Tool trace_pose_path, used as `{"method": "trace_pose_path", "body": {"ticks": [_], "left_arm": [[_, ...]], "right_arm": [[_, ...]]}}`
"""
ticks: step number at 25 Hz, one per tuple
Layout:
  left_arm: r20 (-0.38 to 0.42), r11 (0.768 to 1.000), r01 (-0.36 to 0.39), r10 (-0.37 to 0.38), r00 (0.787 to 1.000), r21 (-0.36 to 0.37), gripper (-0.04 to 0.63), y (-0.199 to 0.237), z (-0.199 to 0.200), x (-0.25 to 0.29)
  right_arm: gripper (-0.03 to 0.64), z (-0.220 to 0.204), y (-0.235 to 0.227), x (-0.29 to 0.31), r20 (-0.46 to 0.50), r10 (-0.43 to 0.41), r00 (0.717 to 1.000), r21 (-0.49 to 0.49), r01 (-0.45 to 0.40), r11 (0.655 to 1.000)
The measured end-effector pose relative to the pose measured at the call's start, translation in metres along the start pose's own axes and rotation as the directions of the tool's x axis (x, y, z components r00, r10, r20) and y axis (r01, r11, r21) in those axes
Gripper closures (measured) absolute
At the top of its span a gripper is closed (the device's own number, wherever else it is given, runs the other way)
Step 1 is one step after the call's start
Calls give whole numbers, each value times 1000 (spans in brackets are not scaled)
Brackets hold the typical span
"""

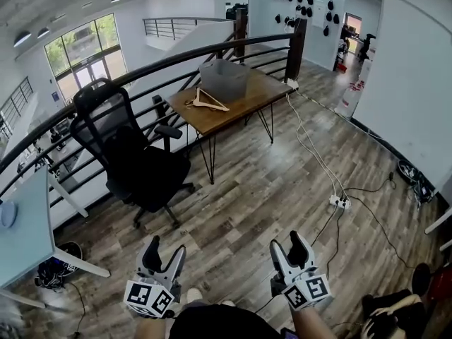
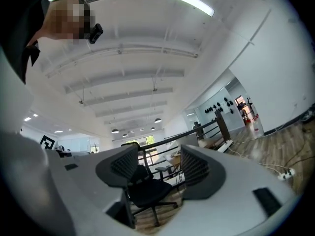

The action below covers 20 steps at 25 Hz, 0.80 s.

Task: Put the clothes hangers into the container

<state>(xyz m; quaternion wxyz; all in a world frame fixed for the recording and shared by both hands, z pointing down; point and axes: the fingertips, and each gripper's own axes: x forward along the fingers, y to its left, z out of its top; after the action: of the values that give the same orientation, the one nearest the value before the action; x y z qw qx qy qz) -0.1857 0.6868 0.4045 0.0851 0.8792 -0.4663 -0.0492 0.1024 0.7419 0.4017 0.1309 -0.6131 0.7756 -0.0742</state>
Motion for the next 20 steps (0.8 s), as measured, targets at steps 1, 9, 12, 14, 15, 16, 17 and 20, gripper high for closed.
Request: {"method": "trace_pose_path", "body": {"ticks": [1,9,12,14,15,16,17,20], "left_arm": [[-4,1000,-4,4,1000,3,281,0,0,1],[-38,1000,18,-18,999,6,279,8,-7,28],[-30,999,36,-36,999,-14,279,17,-7,54],[-18,998,57,-57,998,-17,279,22,-3,74],[-10,997,70,-70,997,-13,279,26,0,83],[-3,997,83,-83,997,-8,279,30,4,93],[5,996,93,-93,996,-4,279,34,8,103],[20,995,105,-105,994,0,279,54,18,127]], "right_arm": [[364,-2,-1,1,-3,5,1000,6,-5,1000],[364,-13,-16,20,-27,-7,1000,31,8,999],[365,-8,-24,35,-21,-22,1000,14,22,1000],[367,-5,-31,48,-19,-36,999,2,36,999],[367,-3,-33,56,-16,-42,999,1,42,999],[367,-1,-35,66,-12,-47,999,2,47,999],[367,2,-36,75,-8,-50,999,6,50,999],[368,7,-36,106,-7,-50,999,0,50,999]]}}
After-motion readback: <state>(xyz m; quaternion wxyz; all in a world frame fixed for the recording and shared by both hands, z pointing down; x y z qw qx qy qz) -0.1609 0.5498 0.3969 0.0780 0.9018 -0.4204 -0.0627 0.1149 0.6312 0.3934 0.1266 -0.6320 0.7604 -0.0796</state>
